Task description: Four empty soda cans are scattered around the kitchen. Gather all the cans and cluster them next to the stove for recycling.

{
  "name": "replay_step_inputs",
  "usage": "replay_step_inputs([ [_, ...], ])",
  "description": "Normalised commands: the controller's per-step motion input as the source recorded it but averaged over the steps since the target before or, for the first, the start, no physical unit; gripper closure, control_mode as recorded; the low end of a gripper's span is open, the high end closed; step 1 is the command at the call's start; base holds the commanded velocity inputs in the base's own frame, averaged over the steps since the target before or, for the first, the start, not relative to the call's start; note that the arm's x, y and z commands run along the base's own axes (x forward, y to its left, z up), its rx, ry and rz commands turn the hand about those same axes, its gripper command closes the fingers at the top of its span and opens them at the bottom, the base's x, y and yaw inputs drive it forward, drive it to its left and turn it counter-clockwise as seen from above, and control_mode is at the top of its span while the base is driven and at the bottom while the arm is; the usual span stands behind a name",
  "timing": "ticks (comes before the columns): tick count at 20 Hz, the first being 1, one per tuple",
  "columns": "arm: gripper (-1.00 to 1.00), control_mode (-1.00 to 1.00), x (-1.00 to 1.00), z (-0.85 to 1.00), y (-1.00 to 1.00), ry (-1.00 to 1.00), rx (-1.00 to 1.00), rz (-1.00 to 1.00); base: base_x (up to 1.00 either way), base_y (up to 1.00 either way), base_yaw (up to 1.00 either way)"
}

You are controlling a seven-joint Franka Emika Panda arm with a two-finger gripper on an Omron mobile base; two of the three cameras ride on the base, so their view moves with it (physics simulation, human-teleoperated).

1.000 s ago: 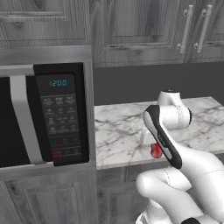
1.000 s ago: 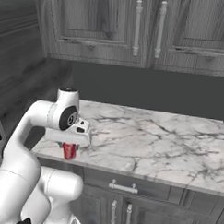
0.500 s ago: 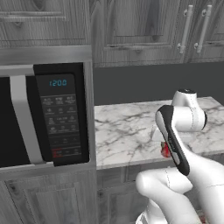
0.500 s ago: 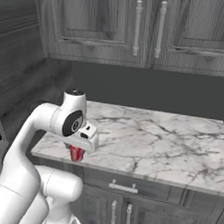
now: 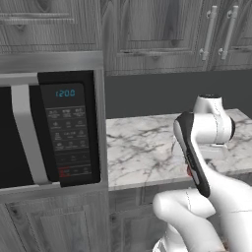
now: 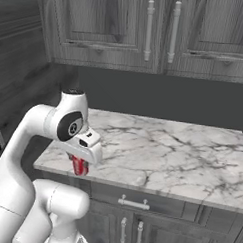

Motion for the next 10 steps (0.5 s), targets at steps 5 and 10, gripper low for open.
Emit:
replay_step_inputs([
  [5,1.0,-1.0,-0.07,0.37,-0.03,0.04,-0.01,-0.06,0.0,0.0,0.0],
  [10,1.0,-1.0,-0.07,0.21,0.0,0.01,-0.01,0.0,0.0,0.0,0.0],
])
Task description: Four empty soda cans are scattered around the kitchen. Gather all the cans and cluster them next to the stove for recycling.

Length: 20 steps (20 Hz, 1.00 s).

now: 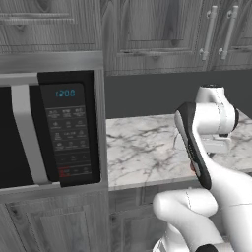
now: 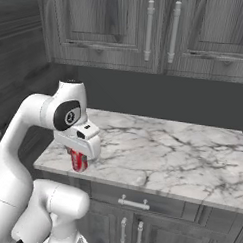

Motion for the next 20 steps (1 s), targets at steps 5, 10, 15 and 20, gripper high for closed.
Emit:
replay_step_inputs([
  [5,1.0,-1.0,-0.03,0.03,0.0,0.0,-0.05,0.07,0.0,0.0,0.0],
  [10,1.0,-1.0,-0.01,0.0,0.0,0.0,-0.03,0.1,0.0,0.0,0.0],
  [15,1.0,-1.0,-0.01,0.0,-0.06,0.0,0.0,0.06,0.0,0.0,0.0],
  [20,1.0,1.0,-0.06,0.0,-0.02,0.0,0.0,0.02,-0.63,-0.07,0.1],
])
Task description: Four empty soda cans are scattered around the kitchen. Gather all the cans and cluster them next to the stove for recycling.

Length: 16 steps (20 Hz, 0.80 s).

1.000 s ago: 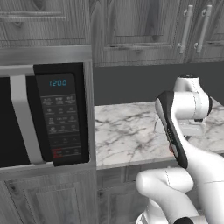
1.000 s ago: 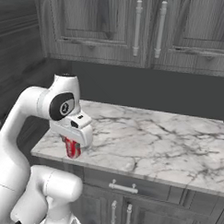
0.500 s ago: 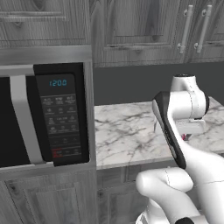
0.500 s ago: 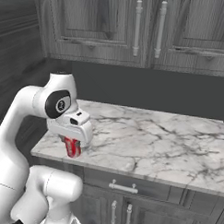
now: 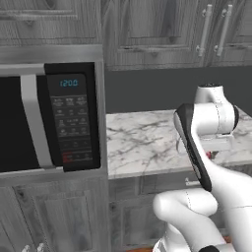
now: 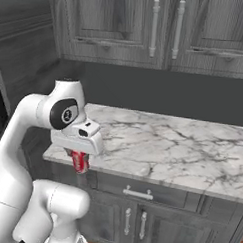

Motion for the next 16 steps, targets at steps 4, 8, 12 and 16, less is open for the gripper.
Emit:
replay_step_inputs([
  [4,1.0,1.0,0.0,0.0,0.0,0.0,0.0,0.0,-0.95,-0.01,0.39],
  [8,1.0,1.0,0.0,0.0,0.0,0.0,0.0,0.0,-0.36,0.0,0.77],
  [12,1.0,1.0,0.0,0.0,0.0,0.0,0.0,0.0,-0.12,0.06,0.87],
  [16,1.0,1.0,0.0,0.0,0.0,0.0,0.0,0.0,-0.03,0.0,0.91],
])
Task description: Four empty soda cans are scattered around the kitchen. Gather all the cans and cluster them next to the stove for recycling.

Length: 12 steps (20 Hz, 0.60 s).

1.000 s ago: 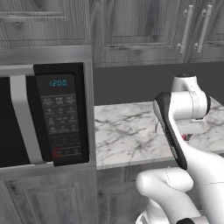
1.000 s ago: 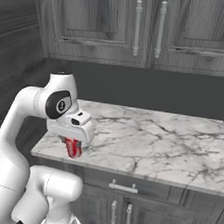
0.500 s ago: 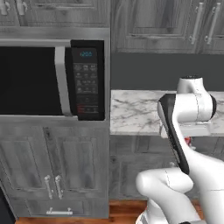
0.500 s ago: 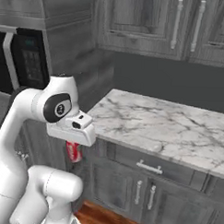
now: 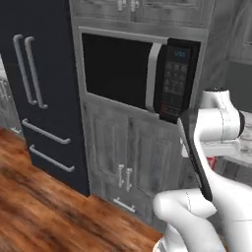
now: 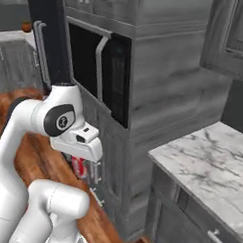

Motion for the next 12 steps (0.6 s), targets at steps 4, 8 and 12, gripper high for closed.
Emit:
replay_step_inputs([
  [4,1.0,1.0,0.0,0.0,0.0,0.0,0.0,0.0,-0.02,0.35,0.92],
  [8,1.0,1.0,0.0,0.0,0.0,0.0,0.0,0.0,0.0,0.57,0.85],
  [12,1.0,1.0,0.0,0.0,0.0,0.0,0.0,0.0,0.13,0.66,0.77],
])
